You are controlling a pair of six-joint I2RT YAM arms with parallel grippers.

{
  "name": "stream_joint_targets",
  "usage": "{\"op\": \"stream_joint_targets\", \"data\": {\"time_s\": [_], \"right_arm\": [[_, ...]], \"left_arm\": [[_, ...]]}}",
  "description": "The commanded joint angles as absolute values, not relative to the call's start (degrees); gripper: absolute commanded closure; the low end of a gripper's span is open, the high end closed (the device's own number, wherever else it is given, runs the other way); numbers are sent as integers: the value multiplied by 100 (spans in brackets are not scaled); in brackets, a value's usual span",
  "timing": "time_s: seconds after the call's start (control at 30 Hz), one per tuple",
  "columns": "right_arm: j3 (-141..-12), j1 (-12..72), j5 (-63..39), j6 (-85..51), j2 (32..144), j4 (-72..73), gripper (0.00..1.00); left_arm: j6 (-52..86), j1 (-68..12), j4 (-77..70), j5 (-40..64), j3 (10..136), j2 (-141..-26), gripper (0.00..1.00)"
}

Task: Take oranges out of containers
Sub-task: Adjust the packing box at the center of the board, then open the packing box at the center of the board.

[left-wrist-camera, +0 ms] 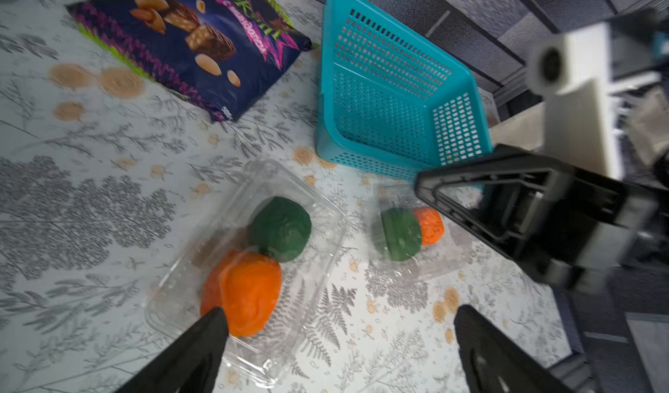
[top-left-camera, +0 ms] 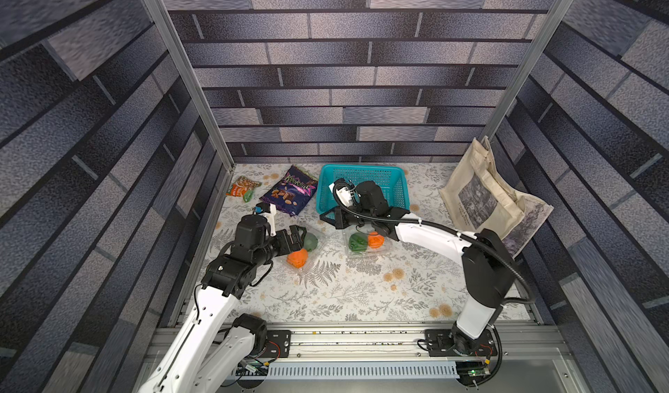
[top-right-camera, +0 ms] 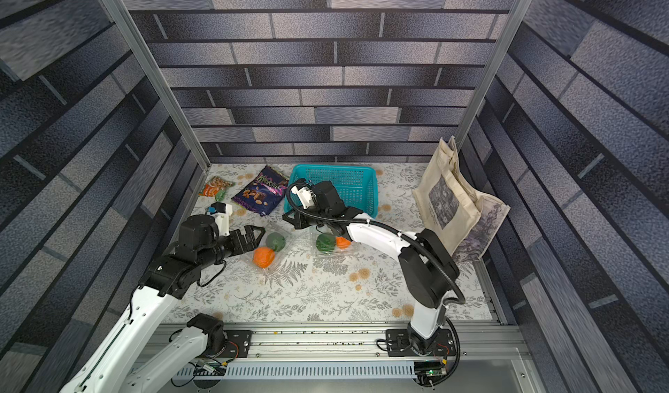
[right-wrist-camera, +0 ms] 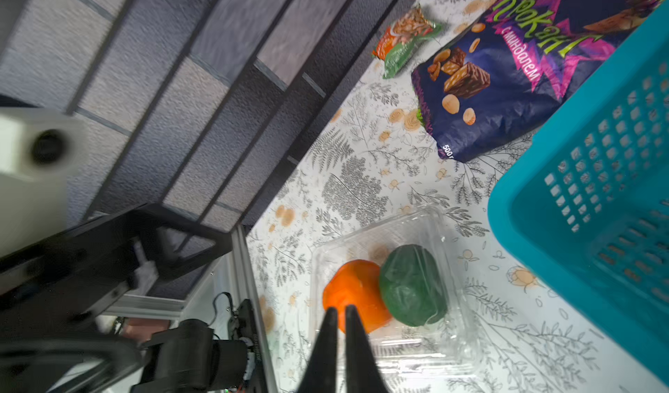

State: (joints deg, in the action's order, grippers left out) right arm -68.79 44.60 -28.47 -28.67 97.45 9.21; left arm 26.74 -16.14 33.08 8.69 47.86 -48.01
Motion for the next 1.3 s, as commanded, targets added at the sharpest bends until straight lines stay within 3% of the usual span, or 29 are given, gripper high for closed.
{"op": "stream_joint_targets", "data": {"time_s": [0.0, 0.2, 0.37, 0.7, 1.03, 1.27], "right_arm": [[-5727, 4530, -2629, -3804, 9242, 1979, 100], [-4285, 4847, -2319, -5617, 9624, 4306, 100], [-4346, 5108, -2296, -6215, 10358, 5258, 100], [-4517, 5330, -2279, -6528, 10911, 5219, 100], [-4379, 5659, -1945, -6386, 10389, 4023, 100], [-4425, 5705, -1682, -6434, 10575, 4014, 100]], "left_arm": [[1501, -1327, 3097, 144, 4708, -5712, 0], [1313, -781, 2134, 1060, 4510, -6698, 0], [1273, -772, 2014, 1280, 4465, -6942, 0], [1676, -898, 1704, 1599, 3862, -6666, 0], [1919, -1064, 1810, 1529, 3581, -6318, 0], [2037, -1099, 1758, 1573, 3454, -6206, 0]]}}
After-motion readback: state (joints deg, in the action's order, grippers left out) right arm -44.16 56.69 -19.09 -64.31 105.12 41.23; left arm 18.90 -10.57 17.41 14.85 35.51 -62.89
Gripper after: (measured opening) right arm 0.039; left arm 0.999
